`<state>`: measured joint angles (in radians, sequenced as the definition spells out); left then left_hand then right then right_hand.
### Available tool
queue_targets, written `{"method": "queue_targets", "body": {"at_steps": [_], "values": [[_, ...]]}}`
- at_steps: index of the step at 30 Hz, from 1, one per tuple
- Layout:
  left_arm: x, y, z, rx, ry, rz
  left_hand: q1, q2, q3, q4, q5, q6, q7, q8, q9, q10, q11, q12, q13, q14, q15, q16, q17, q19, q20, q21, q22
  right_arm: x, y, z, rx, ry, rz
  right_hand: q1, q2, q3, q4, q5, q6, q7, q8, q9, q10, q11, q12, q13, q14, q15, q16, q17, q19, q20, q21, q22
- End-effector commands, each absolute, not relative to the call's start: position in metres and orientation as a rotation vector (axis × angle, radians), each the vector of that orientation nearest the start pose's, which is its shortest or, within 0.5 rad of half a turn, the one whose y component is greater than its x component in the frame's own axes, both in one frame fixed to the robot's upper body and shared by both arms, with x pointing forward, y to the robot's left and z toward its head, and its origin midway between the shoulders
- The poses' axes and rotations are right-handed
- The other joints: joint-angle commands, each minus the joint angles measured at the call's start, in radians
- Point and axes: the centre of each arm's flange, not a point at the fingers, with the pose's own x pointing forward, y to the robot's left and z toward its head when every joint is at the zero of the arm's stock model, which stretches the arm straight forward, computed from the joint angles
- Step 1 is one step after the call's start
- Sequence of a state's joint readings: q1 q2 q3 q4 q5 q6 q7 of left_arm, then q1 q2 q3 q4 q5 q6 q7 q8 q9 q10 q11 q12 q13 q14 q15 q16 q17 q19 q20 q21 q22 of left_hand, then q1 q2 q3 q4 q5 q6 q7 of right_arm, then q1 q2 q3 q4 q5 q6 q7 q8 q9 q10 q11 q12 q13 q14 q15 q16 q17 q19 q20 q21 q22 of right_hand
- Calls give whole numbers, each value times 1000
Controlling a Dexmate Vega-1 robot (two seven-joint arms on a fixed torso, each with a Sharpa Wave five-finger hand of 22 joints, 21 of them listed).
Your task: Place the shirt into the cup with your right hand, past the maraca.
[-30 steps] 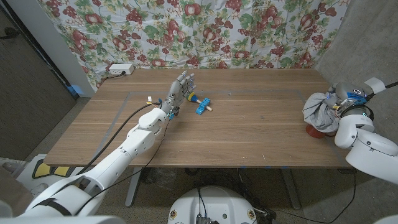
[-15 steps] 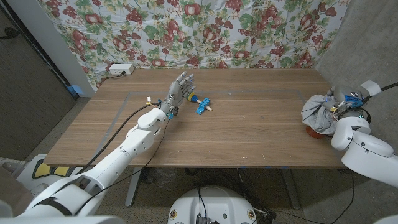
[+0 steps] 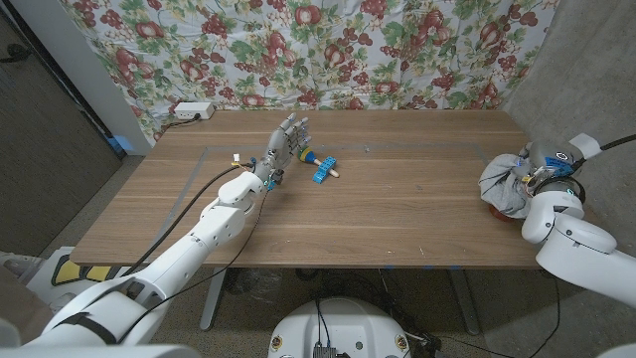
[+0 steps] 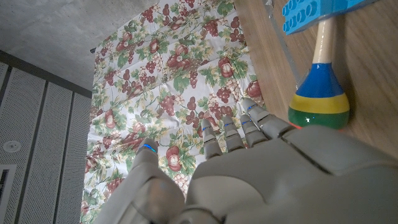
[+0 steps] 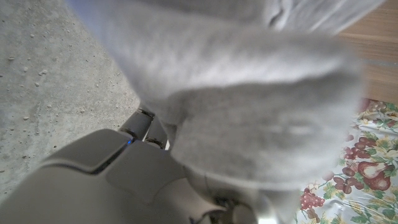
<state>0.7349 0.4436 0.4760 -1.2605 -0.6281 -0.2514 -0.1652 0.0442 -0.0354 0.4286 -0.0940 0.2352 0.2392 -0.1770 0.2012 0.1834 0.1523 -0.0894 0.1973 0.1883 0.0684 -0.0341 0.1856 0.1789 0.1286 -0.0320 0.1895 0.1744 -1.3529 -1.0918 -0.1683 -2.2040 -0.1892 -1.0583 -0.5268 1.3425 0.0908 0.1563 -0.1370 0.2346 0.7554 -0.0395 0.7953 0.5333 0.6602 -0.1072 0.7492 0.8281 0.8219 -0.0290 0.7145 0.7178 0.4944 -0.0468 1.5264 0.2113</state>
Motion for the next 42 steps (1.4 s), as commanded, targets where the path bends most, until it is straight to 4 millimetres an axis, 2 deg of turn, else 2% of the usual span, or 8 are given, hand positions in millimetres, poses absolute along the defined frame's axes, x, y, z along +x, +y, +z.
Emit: {"method": "queue_targets", "body": {"at_steps": [1, 11, 21, 27, 30, 33, 36, 42], "values": [[666, 212, -6, 22, -585, -442, -5, 2, 4, -4, -1, 9, 2, -5, 4, 4, 3, 6, 2, 3, -28, 3, 2, 3, -4, 9, 4, 472, -410, -39, -1222, -103, -782, -25, -5, 6, 9, 4, 5, -5, -3, -6, 7, 0, -9, -5, 61, -207, -6, -3, -8, -138, -6, 1], [665, 210, -4, 24, -586, -448, -5, 3, 4, -4, -1, 11, 3, -4, 4, 4, 1, 6, 2, 3, -28, 3, 2, 3, -5, 9, 4, 470, -409, -42, -1220, -103, -776, -54, -5, 2, 17, 5, 2, -1, -17, -28, 12, 3, -26, -22, 61, -205, -3, -7, -15, -137, -14, 1], [664, 208, -5, 27, -588, -448, -5, 3, 4, -5, -1, 12, 4, -4, 4, 4, 1, 6, 2, 2, -28, 3, 2, 3, -5, 9, 4, 467, -412, -37, -1223, -118, -784, -96, 15, 14, 28, 10, -15, 9, -52, -65, 8, 27, -75, -79, 34, -203, -53, -63, -26, -143, -26, -6], [662, 206, -5, 25, -589, -450, -5, 3, 4, -5, -1, 13, 4, -4, 4, 5, 0, 7, 2, 2, -28, 3, 2, 3, -5, 9, 4, 464, -412, -38, -1217, -122, -792, -141, 11, 15, 40, 10, -43, 10, -81, -88, 4, 31, -105, -115, 29, -199, -99, -105, -33, -143, -38, -21], [661, 205, -6, 22, -588, -450, -5, 4, 4, -5, -1, 13, 4, -4, 4, 5, 1, 6, 2, 2, -27, 3, 2, 3, -5, 9, 4, 463, -413, -39, -1207, -129, -791, -175, 9, 19, 51, 12, -58, 16, -109, -111, -5, 36, -127, -140, 20, -199, -135, -131, -27, -145, -39, -23], [660, 205, -7, 24, -587, -451, -5, 4, 4, -5, -1, 14, 3, -4, 4, 4, 0, 6, 2, 4, -27, 4, 2, 3, -5, 9, 4, 462, -414, -38, -1206, -136, -790, -214, 5, 19, 65, 11, -69, 24, -136, -134, -8, 57, -142, -162, 21, -198, -167, -156, -26, -149, -44, -28], [660, 204, -8, 24, -589, -452, -5, 4, 4, -5, -1, 14, 2, -4, 4, 6, -1, 7, 2, 4, -27, 4, 2, 3, -5, 8, 4, 461, -414, -38, -1204, -141, -797, -277, -14, 13, 85, 12, -96, 23, -186, -169, -23, 71, -173, -196, 8, -197, -208, -182, -21, -152, -53, -32], [659, 204, -10, 19, -588, -450, -5, 4, 4, -5, -2, 16, 3, -3, 4, 5, 1, 6, 2, 3, -27, 3, 2, 3, -4, 8, 4, 458, -415, -37, -1201, -148, -807, -363, -19, 0, 125, 13, -101, 22, -218, -194, -28, 75, -195, -222, -6, -191, -237, -197, -15, -152, -72, -35]]}}
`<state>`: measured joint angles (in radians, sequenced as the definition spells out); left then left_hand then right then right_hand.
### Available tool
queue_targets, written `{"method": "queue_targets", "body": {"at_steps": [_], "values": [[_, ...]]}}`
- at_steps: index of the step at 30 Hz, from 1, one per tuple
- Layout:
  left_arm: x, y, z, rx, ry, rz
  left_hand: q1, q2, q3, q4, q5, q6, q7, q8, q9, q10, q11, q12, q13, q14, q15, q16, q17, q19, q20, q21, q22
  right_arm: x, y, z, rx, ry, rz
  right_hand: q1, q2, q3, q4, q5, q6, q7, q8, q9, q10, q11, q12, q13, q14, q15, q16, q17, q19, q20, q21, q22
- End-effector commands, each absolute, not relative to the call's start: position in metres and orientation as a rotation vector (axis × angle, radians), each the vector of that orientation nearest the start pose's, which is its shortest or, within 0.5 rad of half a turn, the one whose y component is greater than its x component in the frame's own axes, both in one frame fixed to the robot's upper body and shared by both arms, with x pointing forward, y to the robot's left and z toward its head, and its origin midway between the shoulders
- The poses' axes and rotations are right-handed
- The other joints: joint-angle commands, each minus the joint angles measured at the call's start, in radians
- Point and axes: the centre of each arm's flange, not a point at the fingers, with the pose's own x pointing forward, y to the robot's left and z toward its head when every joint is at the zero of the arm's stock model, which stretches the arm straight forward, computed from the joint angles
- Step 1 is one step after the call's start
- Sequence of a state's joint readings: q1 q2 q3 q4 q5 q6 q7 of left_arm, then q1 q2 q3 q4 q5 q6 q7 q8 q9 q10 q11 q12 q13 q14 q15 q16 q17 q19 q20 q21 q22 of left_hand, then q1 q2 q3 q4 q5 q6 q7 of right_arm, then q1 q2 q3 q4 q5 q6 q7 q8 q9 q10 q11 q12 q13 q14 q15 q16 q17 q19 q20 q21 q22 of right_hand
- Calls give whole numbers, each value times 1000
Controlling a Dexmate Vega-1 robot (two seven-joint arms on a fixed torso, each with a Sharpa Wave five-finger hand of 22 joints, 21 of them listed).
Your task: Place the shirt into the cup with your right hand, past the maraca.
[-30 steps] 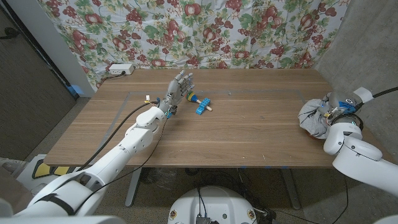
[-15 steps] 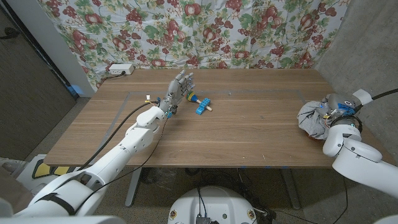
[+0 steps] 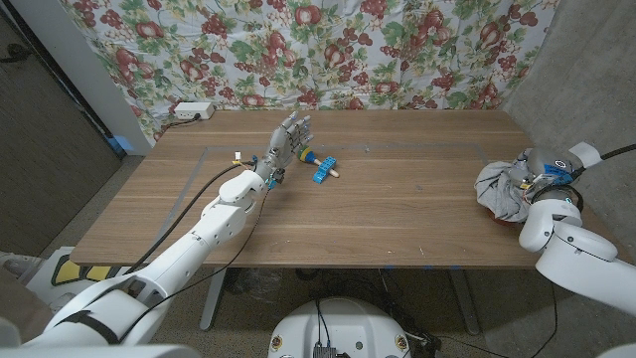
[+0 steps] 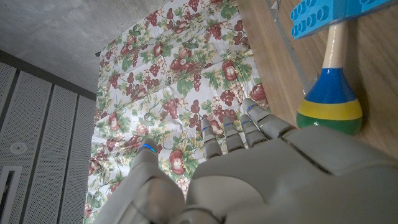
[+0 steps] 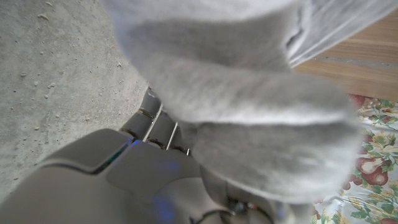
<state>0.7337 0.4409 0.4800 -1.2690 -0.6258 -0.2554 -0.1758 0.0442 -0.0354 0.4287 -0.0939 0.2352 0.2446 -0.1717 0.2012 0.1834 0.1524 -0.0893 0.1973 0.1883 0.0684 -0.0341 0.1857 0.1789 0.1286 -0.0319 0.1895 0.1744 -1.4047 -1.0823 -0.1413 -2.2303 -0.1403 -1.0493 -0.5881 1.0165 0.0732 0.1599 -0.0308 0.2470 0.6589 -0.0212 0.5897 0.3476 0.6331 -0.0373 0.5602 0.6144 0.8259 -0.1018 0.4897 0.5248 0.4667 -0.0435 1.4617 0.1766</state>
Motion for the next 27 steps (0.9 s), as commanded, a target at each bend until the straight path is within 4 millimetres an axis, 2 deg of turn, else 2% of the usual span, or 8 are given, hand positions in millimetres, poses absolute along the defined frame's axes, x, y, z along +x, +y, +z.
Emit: {"method": "queue_targets", "body": {"at_steps": [1, 7, 8, 12, 20, 22, 25, 27], "values": [[659, 205, -10, 20, -589, -449, -5, 4, 4, -6, -2, 10, -2, -3, 4, 4, 1, 6, 2, 4, -27, 4, 2, 3, -5, 8, 4, 457, -416, -37, -1197, -148, -809, -43, 0, -4, 22, 1, -5, 4, -15, -9, -2, 8, -7, -9, -11, -119, -14, -5, 13, -155, -8, -1], [658, 205, -12, 18, -589, -448, -5, 4, 4, -6, -2, 12, -3, -3, 4, 5, 2, 6, 2, 3, -27, 3, 2, 2, -5, 8, 4, 455, -416, -36, -1197, -162, -814, -97, 2, -14, 49, 1, -4, 6, -28, -19, -1, 15, -10, -8, -12, -116, -22, -8, 21, -156, -20, -1], [658, 205, -12, 17, -590, -448, -5, 4, 3, -6, -2, 12, -4, -3, 4, 5, 0, 6, 2, 4, -27, 3, 2, 3, -5, 8, 4, 455, -416, -36, -1190, -168, -815, -129, 6, -20, 66, 0, -2, 7, -33, -23, -1, 13, -12, -7, -10, -119, -23, -8, 25, -157, -27, -2], [657, 205, -12, 15, -594, -449, -5, 5, 3, -6, -2, 15, -2, -2, 4, 4, 1, 6, 2, 4, -26, 4, 2, 3, -6, 8, 4, 454, -416, -34, -1181, -188, -812, -198, 10, -36, 100, -3, 14, 14, -41, -33, 21, 28, -5, 0, 2, -116, -13, 0, 32, -158, -49, -4], [656, 206, -14, 11, -598, -450, -6, 5, 2, -6, -2, 37, 5, 6, 5, 12, 1, 9, 2, 5, -26, 4, 3, 3, -5, 8, 4, 451, -414, -30, -1187, -205, -814, -247, 4, -48, 120, -5, 13, 18, -56, -42, 8, 27, -18, -7, -32, -117, -36, -11, 35, -159, -77, -6], [656, 206, -15, 9, -598, -451, -7, 5, 2, -6, -2, 40, 6, 7, 5, 12, 1, 9, 2, 5, -26, 4, 3, 3, -5, 8, 4, 451, -414, -29, -1189, -203, -811, -266, -2, -52, 127, -6, 15, 14, -65, -49, 6, 26, -21, -19, -54, -115, -64, -29, 26, -158, -103, -9], [656, 207, -16, 8, -597, -451, -7, 5, 2, -6, -2, 44, 9, 8, 5, 13, 4, 9, 2, 5, -26, 4, 3, 3, -5, 8, 4, 450, -413, -29, -1193, -203, -807, -300, -7, -60, 136, -8, 9, 9, -84, -62, -10, 24, -36, -42, -104, -104, -103, -49, -41, -131, -164, -11], [656, 208, -17, 8, -596, -449, -7, 5, 2, -6, -2, 45, 10, 8, 5, 12, 3, 9, 2, 6, -26, 4, 3, 3, -4, 8, 4, 450, -412, -29, -1192, -201, -810, -306, -10, -61, 135, -9, 7, 5, -91, -67, -11, 23, -43, -50, -117, -106, -111, -56, -59, -116, -183, -12]]}}
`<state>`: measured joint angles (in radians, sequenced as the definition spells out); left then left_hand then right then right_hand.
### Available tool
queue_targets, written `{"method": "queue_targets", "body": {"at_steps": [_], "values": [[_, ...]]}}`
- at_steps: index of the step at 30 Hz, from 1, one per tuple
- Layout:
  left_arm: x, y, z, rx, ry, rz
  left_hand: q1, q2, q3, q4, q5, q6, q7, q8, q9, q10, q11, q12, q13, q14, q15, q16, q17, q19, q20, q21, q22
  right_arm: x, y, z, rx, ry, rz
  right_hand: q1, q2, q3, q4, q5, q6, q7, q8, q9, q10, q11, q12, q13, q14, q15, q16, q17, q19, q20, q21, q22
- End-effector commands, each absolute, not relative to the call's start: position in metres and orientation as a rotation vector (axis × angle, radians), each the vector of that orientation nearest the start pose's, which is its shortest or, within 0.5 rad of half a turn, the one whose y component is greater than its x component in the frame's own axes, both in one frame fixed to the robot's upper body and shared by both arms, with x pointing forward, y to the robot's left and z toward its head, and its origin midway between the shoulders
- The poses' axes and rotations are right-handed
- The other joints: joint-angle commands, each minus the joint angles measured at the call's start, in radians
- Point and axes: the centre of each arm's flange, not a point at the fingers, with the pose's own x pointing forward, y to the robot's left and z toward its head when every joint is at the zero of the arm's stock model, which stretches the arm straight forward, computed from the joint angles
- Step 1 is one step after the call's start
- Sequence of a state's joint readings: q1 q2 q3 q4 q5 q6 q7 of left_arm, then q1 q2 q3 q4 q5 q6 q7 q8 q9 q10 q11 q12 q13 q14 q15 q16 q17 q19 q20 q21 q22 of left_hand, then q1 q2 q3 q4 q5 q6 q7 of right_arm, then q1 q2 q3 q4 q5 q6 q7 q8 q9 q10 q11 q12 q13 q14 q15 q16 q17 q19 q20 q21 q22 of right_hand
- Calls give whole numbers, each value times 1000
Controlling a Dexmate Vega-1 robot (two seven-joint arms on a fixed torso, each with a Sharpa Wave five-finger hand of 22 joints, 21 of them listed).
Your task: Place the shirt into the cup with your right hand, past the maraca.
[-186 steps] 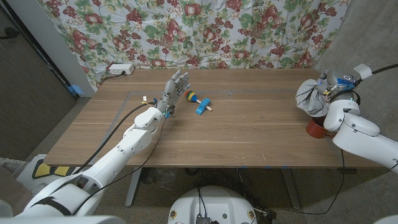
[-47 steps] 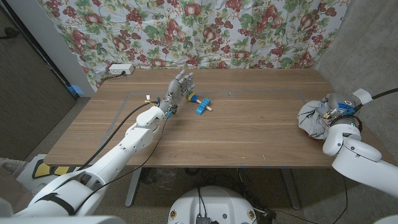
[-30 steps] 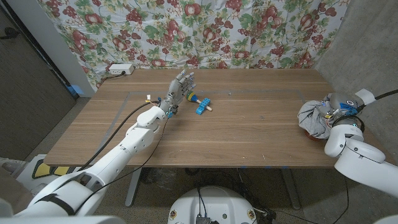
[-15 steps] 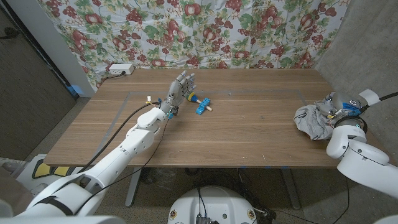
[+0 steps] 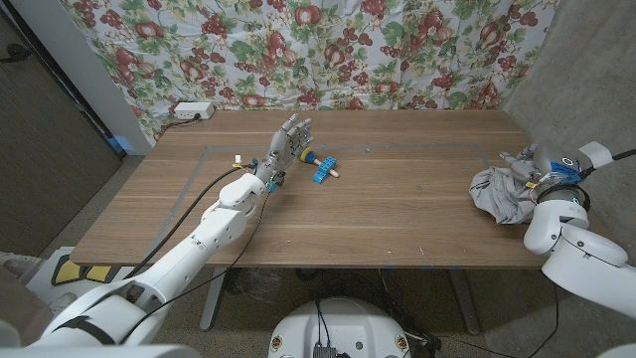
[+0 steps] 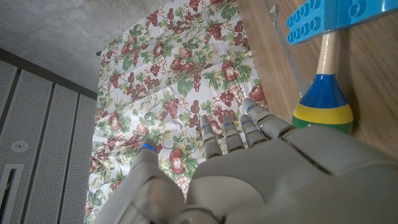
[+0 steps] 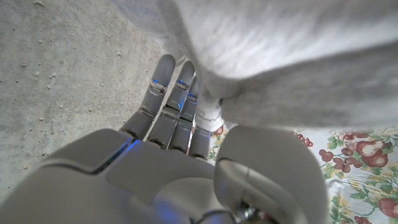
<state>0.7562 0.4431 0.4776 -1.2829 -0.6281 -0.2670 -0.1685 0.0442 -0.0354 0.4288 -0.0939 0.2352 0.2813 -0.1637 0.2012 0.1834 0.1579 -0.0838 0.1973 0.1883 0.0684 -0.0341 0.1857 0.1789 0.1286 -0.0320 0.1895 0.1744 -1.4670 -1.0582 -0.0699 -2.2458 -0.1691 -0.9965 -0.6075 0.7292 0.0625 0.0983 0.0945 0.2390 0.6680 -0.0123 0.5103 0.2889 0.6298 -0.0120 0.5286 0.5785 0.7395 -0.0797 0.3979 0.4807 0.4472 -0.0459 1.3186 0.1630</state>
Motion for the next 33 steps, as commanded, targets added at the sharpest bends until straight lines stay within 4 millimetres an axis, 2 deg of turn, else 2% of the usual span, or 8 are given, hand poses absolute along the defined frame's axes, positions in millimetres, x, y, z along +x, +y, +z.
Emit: {"method": "queue_targets", "body": {"at_steps": [1, 4, 8, 13, 21, 24, 29, 33], "values": [[655, 208, -17, 8, -595, -449, -7, 5, 2, -6, -2, 8, 2, 8, 5, 6, -2, 8, 2, 5, -26, 4, 3, 3, -4, 8, 4, 450, -412, -29, -1195, -203, -809, -21, 2, 1, 9, -1, -3, -4, -14, -10, -8, 1, -14, -17, -34, -128, -20, -14, -45, -108, -46, 2], [655, 209, -17, 9, -594, -449, -7, 5, 2, -6, -2, 9, 1, 8, 5, 7, -5, 8, 2, 5, -27, 4, 3, 3, -4, 8, 4, 450, -411, -29, -1192, -204, -815, -31, -4, -5, 7, -1, -12, -8, -24, -15, -12, 3, -24, -25, -53, -118, -23, -15, -62, -88, -65, 2], [656, 210, -17, 9, -594, -450, -7, 5, 2, -6, -2, 10, 1, 8, 5, 7, -5, 9, 2, 5, -27, 4, 3, 3, -4, 8, 4, 449, -411, -29, -1191, -208, -821, -37, -4, -6, 4, -1, -19, -3, -32, -19, -19, 11, -33, -32, -63, -114, -22, -14, -68, -83, -78, 3], [656, 211, -17, 10, -594, -450, -7, 5, 1, -6, -2, 12, 1, 8, 5, 7, -4, 9, 2, 6, -27, 4, 3, 3, -4, 8, 4, 447, -410, -27, -1182, -222, -833, -49, -5, -11, 1, 0, -36, -2, -45, -25, -32, 13, -47, -41, -87, -106, -24, -14, -89, -65, -101, 4], [657, 211, -15, 7, -600, -447, -8, 6, 1, -6, -2, -5, -5, 0, 5, 8, -2, 8, 2, 5, -27, 4, 3, 3, -4, 8, 4, 444, -410, -23, -1170, -240, -849, -102, 13, -23, 19, -4, -53, 2, -63, -32, -39, 25, -61, -50, -106, -88, -19, -14, -96, -48, -126, 6], [657, 212, -14, 9, -603, -446, -8, 6, 1, -6, -2, -3, -6, 0, 5, 7, -4, 8, 2, 5, -27, 4, 3, 3, -4, 8, 4, 443, -411, -21, -1160, -255, -850, -102, 18, -22, 15, -4, -52, 2, -64, -33, -45, 25, -65, -53, -104, -91, -15, -13, -100, -42, -132, 6], [656, 212, -13, 8, -602, -443, -8, 6, 1, -6, -2, 1, -7, 1, 5, 4, -5, 7, 2, 4, -27, 3, 2, 2, -4, 8, 4, 442, -412, -17, -1126, -283, -836, -117, 25, -24, 7, -9, -70, 8, -81, -40, -81, 22, -94, -68, -126, -83, -11, -13, -125, -23, -161, 6], [656, 212, -13, 8, -602, -444, -7, 6, 1, -6, -2, 2, -7, 1, 5, 4, -4, 6, 2, 4, -26, 3, 2, 3, -4, 8, 4, 441, -412, -12, -1131, -296, -840, -126, 27, -26, 6, -12, -73, 8, -86, -43, -82, 24, -102, -77, -138, -84, -11, -14, -134, -19, -172, 6]]}}
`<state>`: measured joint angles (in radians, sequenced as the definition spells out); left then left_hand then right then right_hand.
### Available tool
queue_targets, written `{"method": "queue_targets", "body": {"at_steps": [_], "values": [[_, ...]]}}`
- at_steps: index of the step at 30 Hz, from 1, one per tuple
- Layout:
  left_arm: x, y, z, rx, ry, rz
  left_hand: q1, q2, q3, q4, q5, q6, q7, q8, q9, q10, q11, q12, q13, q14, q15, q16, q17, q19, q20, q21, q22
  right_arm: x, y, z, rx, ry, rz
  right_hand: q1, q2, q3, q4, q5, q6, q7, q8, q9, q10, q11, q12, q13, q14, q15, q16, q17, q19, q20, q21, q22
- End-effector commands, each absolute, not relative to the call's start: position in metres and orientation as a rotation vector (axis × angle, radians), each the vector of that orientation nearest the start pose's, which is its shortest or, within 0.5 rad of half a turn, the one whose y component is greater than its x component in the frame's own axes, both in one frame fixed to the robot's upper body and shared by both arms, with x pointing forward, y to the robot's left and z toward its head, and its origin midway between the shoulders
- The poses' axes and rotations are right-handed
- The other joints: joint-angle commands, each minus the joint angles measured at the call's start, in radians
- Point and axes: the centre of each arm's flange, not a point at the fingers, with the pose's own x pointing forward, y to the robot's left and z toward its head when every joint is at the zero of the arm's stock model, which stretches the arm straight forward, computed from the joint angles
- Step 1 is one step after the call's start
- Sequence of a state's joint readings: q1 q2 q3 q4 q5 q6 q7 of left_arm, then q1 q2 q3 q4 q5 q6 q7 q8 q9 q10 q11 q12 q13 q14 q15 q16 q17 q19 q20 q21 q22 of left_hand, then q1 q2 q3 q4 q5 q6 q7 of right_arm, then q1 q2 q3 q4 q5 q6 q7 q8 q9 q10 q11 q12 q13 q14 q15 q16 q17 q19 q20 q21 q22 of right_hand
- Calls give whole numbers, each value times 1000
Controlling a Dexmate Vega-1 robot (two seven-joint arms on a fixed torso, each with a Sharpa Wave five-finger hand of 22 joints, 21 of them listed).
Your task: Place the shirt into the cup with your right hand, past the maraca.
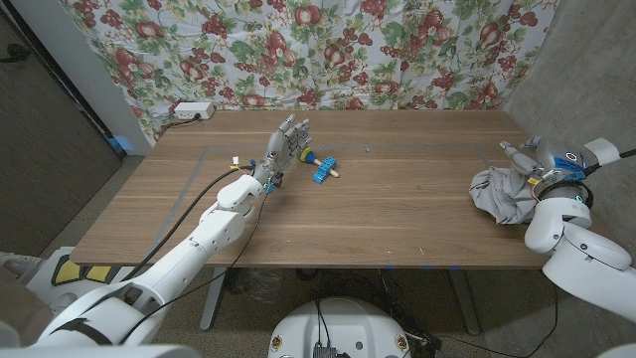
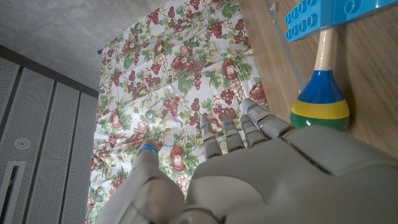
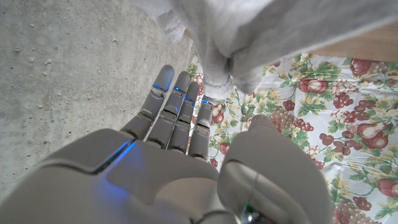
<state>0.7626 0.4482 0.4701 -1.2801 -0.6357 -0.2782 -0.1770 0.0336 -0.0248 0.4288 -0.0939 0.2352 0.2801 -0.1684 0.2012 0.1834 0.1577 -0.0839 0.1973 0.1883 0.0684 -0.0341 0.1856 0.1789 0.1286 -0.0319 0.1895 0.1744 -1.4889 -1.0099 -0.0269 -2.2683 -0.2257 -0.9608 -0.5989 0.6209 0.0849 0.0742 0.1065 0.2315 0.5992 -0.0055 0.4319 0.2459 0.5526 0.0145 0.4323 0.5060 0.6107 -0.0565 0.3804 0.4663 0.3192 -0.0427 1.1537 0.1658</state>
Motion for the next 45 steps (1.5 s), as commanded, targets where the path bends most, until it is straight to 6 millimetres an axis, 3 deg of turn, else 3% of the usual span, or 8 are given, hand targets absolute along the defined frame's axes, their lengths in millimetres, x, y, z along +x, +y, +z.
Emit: {"method": "queue_targets", "body": {"at_steps": [1, 16, 26, 28, 32, 36, 40, 45], "values": [[656, 212, -13, 9, -602, -443, 3, -5, 1, -6, -2, 3, -2, 1, 5, 4, -4, 6, 2, 3, -27, 3, 2, 2, -4, 8, 4, 440, -412, -11, -1132, -300, -838, -19, 5, -2, -7, -5, -7, 2, -10, -1, -3, -2, -7, -6, -9, -107, 8, 1, -9, -22, -10, 3], [646, 225, -18, 12, -607, -434, 3, -4, 0, -7, -3, 3, -2, 0, 5, 5, -3, 7, 2, 3, -27, 3, 2, 2, -4, 8, 4, 437, -404, -5, -1010, -379, -783, -27, -11, -5, -31, -15, -36, -5, -45, -16, -22, 9, -54, -61, -91, -43, -50, -59, -55, 29, -68, 2], [636, 236, -22, 25, -626, -446, 3, -4, 0, -7, -3, 3, -2, -1, 5, 5, -3, 6, 2, 2, -27, 3, 2, 2, -4, 8, 4, 430, -396, -10, -865, -455, -742, -36, -5, -4, -40, -17, -68, -3, -70, -23, -48, 17, -82, -90, -106, -29, -57, -75, -55, 33, -90, 1], [634, 238, -22, 25, -629, -447, 3, -4, 0, -7, -3, 3, -1, -1, 5, 5, -3, 7, 2, 2, -27, 3, 2, 2, -5, 8, 4, 430, -395, -11, -824, -479, -716, -42, 1, -3, -48, -19, -69, -6, -80, -28, -57, 15, -98, -111, -132, -30, -71, -90, -90, 86, -119, 1], [632, 242, -23, 23, -631, -451, 3, -5, -1, -7, -3, 2, -1, -1, 5, 5, -4, 7, 2, 1, -27, 3, 2, 1, -5, 8, 4, 431, -393, -10, -775, -517, -686, -48, 9, -1, -54, -19, -88, -11, -96, -31, -75, 15, -114, -128, -155, -22, -83, -102, -105, 103, -141, 1], [631, 246, -23, 27, -629, -462, 3, -5, -1, -7, -3, 3, -2, -1, 5, 5, -3, 6, 2, 1, -29, 2, 2, 1, -6, 8, 4, 434, -390, -9, -702, -551, -642, -48, 17, 2, -59, -19, -96, -12, -105, -33, -84, 11, -122, -138, -167, -21, -90, -110, -107, 89, -153, 1], [630, 252, -22, 25, -633, -461, 3, -5, -1, -7, -3, 2, -2, -2, 5, 4, -3, 6, 2, 1, -28, 2, 2, 1, -5, 8, 4, 436, -385, -11, -620, -585, -606, -52, 23, 4, -68, -21, -116, -13, -122, -35, -96, 9, -134, -153, -171, -3, -97, -124, -84, 132, -164, 0], [629, 260, -18, 45, -640, -470, 3, -5, -1, -8, -3, 2, -2, -2, 5, 4, -3, 6, 2, -2, -29, 1, 2, 1, -6, 8, 4, 439, -381, -16, -495, -633, -568, -59, 26, 4, -74, -23, -130, -2, -136, -37, -107, 15, -144, -168, -189, 0, -109, -138, -93, 103, -187, -1]]}}
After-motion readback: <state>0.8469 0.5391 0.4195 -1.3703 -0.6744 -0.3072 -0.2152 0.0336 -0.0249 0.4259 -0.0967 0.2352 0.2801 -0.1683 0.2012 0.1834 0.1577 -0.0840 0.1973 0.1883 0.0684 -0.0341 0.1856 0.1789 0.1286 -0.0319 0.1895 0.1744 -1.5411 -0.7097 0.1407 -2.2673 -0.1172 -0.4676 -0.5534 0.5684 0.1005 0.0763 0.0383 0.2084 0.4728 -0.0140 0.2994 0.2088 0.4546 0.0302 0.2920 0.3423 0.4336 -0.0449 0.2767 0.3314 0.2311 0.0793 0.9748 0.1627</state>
